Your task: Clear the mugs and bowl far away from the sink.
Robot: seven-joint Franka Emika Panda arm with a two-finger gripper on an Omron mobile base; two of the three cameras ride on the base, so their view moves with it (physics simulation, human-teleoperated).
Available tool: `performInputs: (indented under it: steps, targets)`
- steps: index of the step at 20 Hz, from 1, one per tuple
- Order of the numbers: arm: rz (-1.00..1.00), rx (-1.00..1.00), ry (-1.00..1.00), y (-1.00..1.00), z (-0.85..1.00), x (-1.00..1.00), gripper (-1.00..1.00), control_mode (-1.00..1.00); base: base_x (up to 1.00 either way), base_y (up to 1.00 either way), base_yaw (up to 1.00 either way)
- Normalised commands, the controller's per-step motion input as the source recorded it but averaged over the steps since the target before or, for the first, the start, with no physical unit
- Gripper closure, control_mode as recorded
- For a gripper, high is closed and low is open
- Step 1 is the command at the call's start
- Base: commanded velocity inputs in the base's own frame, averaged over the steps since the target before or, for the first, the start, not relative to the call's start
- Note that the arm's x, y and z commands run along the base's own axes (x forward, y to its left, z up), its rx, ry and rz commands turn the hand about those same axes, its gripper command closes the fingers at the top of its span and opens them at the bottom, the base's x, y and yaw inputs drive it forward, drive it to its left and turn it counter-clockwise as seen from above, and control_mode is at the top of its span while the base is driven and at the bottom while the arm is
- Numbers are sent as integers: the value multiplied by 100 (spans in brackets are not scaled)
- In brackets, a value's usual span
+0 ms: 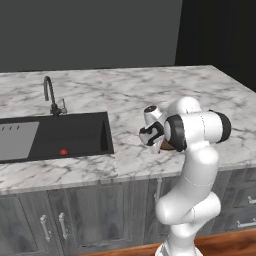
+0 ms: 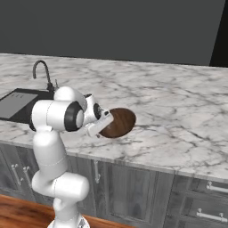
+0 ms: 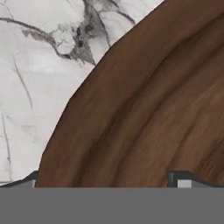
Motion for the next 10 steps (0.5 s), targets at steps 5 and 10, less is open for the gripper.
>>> performInputs:
  steps: [5, 10]
  targets:
    - [14, 0, 0, -39, 0, 15, 100, -100, 0, 0, 0]
    - [13, 0, 0, -19, 0, 42, 100, -100, 0, 0, 0]
